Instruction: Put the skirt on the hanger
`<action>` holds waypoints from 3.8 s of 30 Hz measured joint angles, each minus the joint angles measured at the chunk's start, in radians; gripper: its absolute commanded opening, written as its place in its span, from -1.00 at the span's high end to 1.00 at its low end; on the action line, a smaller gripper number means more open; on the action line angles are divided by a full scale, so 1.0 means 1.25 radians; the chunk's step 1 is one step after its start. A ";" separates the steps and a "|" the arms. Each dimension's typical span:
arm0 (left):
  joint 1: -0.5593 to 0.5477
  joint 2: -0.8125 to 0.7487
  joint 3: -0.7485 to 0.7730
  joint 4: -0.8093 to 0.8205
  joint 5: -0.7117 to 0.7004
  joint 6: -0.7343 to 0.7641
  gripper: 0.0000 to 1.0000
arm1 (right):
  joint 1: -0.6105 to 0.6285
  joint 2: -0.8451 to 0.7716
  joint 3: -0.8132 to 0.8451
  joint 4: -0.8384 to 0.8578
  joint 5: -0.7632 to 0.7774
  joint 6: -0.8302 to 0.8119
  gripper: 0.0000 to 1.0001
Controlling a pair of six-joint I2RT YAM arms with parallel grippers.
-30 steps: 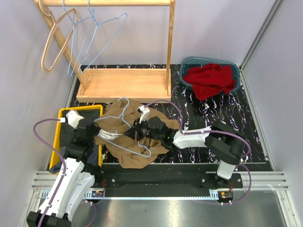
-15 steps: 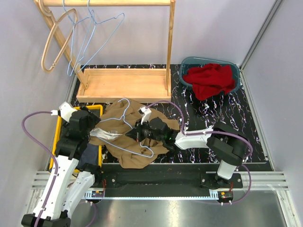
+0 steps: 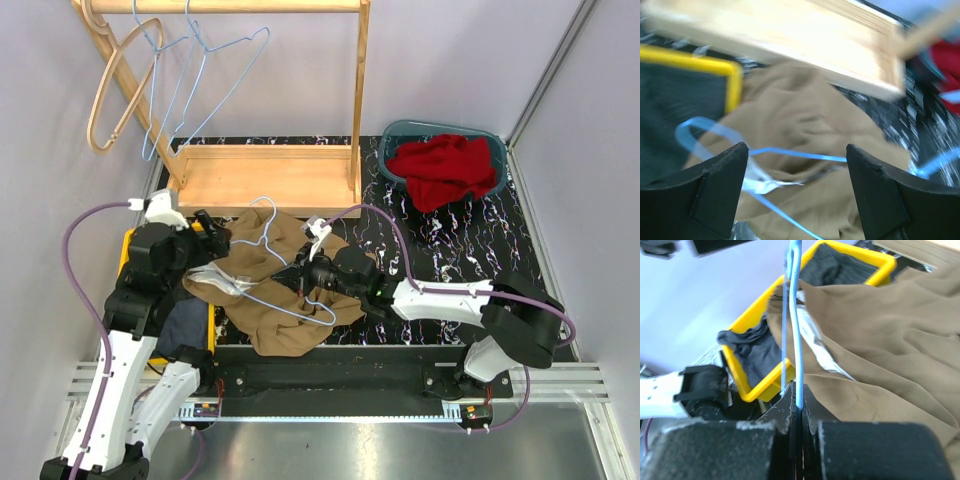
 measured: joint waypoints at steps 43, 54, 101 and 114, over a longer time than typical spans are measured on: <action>-0.003 -0.035 -0.176 0.375 0.712 0.076 1.00 | -0.022 -0.057 0.000 -0.035 -0.217 -0.013 0.82; -0.006 -0.018 -0.184 0.361 0.533 0.063 1.00 | -0.051 -0.135 0.000 -0.196 -0.001 0.000 -0.67; -0.078 0.242 -0.200 0.638 0.196 -0.090 1.00 | -0.470 0.256 0.260 -0.732 0.057 0.029 0.16; -0.133 0.190 -0.226 0.705 0.064 -0.126 1.00 | -0.391 -0.012 0.302 -0.809 -0.025 -0.052 -0.04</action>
